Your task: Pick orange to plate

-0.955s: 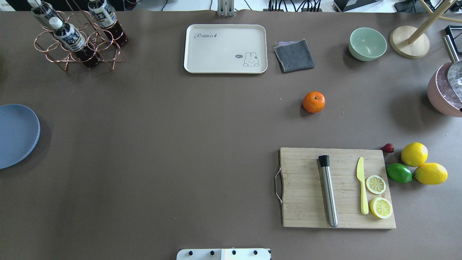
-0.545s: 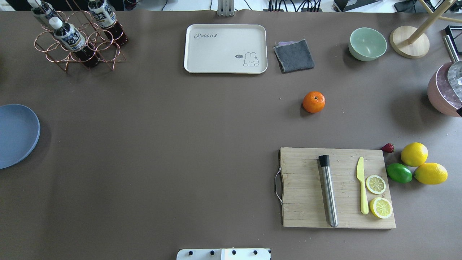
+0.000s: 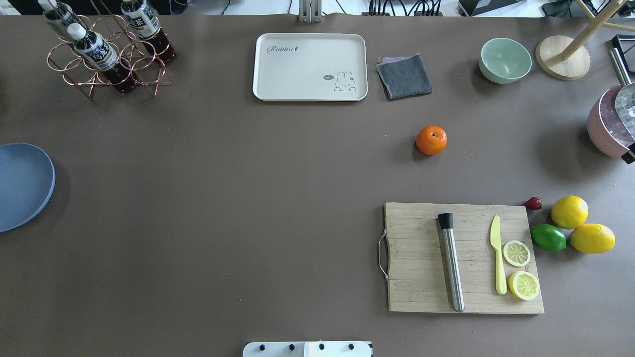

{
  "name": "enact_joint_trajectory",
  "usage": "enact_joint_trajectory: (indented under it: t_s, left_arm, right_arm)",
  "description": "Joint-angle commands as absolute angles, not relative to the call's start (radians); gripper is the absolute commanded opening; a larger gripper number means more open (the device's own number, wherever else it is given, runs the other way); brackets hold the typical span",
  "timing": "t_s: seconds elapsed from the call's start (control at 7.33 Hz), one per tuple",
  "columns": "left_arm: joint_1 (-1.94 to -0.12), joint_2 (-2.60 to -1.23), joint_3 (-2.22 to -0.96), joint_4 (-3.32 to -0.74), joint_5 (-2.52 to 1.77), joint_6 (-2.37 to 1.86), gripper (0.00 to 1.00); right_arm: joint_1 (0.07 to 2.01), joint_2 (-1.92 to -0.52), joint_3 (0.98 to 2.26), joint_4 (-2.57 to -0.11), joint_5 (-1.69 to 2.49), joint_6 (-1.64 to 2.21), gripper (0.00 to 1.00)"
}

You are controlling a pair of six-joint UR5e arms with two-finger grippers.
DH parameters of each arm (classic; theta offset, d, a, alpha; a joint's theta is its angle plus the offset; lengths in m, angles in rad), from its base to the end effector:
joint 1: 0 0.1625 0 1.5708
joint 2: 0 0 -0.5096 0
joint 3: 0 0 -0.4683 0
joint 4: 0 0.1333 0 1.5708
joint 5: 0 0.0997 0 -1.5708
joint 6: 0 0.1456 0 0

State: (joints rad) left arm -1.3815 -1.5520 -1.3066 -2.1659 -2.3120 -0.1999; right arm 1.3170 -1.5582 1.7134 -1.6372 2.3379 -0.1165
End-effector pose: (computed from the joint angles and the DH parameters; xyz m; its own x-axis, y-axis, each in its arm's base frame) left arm 0.0725 -0.5644 0.8744 0.7074 0.1500 -0.6907 -0.0394 0.9841 0.1734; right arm -0.1138 -0.5673 0.6952 0.6477 -0.3508 0.6763 0.3276 0.9297 0.1684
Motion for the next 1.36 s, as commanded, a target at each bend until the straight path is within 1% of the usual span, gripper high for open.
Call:
enact_joint_trajectory:
  t_s: [0.0,0.14,0.41,0.55,0.68,0.82,0.95,1.09,1.23]
  left_arm:
    - [-1.332,-1.563,-1.28,-2.197,-2.298,-0.225,0.97]
    - [-1.304,-1.578,-1.217,-2.26,-2.296,-0.247,0.97]
    - [-1.298,-1.582,-1.204,-2.286,-2.298,-0.255,0.97]
    - [-1.283,-1.582,-1.206,-2.287,-2.299,-0.268,0.92]
    - [-1.267,-1.582,-1.207,-2.289,-2.299,-0.275,0.82]
    - [-1.267,-1.58,-1.207,-2.289,-2.301,-0.275,0.75]
    - [-1.267,-1.578,-1.207,-2.292,-2.304,-0.275,0.62]
    - [-1.267,-1.569,-1.204,-2.318,-2.306,-0.275,0.45]
    - [-1.267,-1.568,-1.206,-2.322,-2.309,-0.278,0.21]
  right_arm:
    - [1.302,-1.559,1.717,-1.637,2.352,-0.121,1.0]
    - [1.299,-1.557,1.717,-1.637,2.352,-0.121,1.0]
    - [1.292,-1.555,1.718,-1.637,2.352,-0.123,1.0]
    - [1.29,-1.555,1.718,-1.635,2.352,-0.123,1.0]
    - [1.284,-1.555,1.718,-1.635,2.352,-0.123,1.0]
    - [1.278,-1.555,1.718,-1.635,2.352,-0.123,1.0]
    - [1.275,-1.555,1.718,-1.635,2.352,-0.123,1.0]
    - [1.273,-1.555,1.718,-1.635,2.352,-0.123,1.0]
    - [1.272,-1.555,1.718,-1.635,2.352,-0.123,1.0]
